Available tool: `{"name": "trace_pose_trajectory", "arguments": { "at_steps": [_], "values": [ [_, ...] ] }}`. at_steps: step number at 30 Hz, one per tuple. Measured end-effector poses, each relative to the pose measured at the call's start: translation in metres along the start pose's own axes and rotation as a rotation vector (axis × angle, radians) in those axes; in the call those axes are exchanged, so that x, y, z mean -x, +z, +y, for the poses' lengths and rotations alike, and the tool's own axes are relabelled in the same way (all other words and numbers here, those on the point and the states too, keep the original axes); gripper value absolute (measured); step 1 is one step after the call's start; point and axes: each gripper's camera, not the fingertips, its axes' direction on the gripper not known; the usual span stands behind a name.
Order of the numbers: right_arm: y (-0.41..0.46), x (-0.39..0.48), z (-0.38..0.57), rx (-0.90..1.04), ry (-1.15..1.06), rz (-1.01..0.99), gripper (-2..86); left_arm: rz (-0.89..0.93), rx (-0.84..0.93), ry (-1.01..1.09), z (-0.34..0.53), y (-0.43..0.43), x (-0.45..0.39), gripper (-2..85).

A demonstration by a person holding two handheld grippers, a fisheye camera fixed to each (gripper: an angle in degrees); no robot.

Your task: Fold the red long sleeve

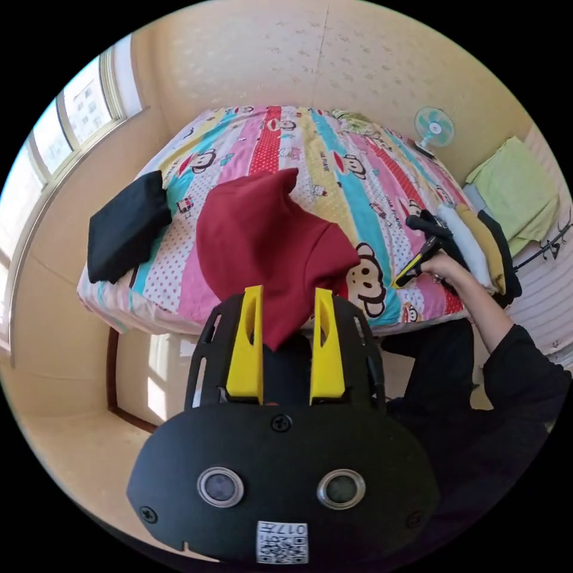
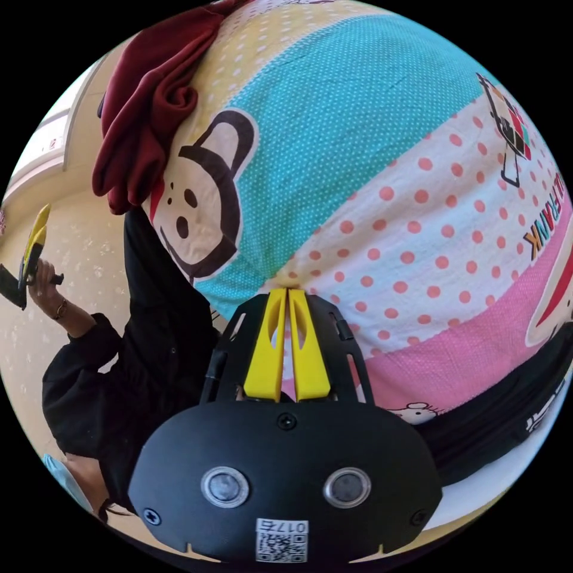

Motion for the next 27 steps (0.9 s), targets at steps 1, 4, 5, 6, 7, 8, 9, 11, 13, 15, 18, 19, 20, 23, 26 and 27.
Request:
{"name": "trace_pose_trajectory", "arguments": {
  "at_steps": [1, 4, 5, 6, 7, 8, 9, 11, 13, 15, 18, 19, 20, 23, 26, 27],
  "values": [
    [0.002, 0.004, 0.005, -0.006, 0.008, 0.015, 0.2, 0.079, -0.026, 0.043, -0.020, 0.010, -0.009, 12.8],
    [0.006, 0.009, 0.022, -0.052, 0.035, 0.032, 0.3, 0.158, 0.044, 0.057, -0.073, 0.074, -0.030, 15.6],
    [0.008, 0.009, 0.030, -0.077, 0.046, 0.029, 0.3, 0.099, 0.083, 0.042, -0.088, 0.109, -0.035, 15.9],
    [0.010, 0.009, 0.033, -0.089, 0.054, 0.026, 0.3, 0.047, 0.110, 0.027, -0.094, 0.128, -0.035, 16.0],
    [0.012, 0.008, 0.041, -0.112, 0.067, 0.023, 0.3, -0.054, 0.202, -0.019, -0.103, 0.168, -0.031, 15.6],
    [0.015, 0.009, 0.048, -0.137, 0.080, 0.024, 0.3, -0.084, 0.269, -0.050, -0.105, 0.197, -0.023, 14.8],
    [0.016, 0.010, 0.052, -0.152, 0.083, 0.028, 0.3, -0.079, 0.244, -0.050, -0.103, 0.198, -0.020, 14.1],
    [0.023, 0.015, 0.068, -0.211, 0.094, 0.050, 0.3, 0.038, 0.164, -0.080, -0.094, 0.168, 0.001, 9.0],
    [0.028, 0.016, 0.077, -0.245, 0.092, 0.062, 0.2, 0.242, 0.051, -0.107, -0.077, 0.123, 0.029, 4.8],
    [0.032, 0.015, 0.082, -0.257, 0.087, 0.060, 0.2, 0.455, -0.052, -0.115, -0.051, 0.074, 0.062, 4.2],
    [0.036, 0.012, 0.079, -0.225, 0.069, 0.058, 0.2, 0.640, -0.243, -0.206, 0.016, 0.004, 0.121, 4.1],
    [0.038, 0.010, 0.076, -0.200, 0.058, 0.060, 0.2, 0.632, -0.276, -0.226, 0.044, -0.014, 0.140, 4.1],
    [0.039, 0.009, 0.072, -0.173, 0.048, 0.063, 0.2, 0.576, -0.269, -0.280, 0.071, -0.023, 0.157, 4.2],
    [0.045, 0.009, 0.062, -0.110, 0.029, 0.087, 0.2, 0.314, -0.132, -0.585, 0.133, -0.013, 0.202, 5.4],
    [0.054, 0.014, 0.055, -0.064, 0.009, 0.143, 0.3, 0.112, 0.013, -0.674, 0.160, -0.005, 0.216, 10.2],
    [0.056, 0.014, 0.054, -0.060, 0.009, 0.152, 0.3, 0.078, 0.028, -0.676, 0.161, -0.006, 0.215, 11.7]
  ]
}}
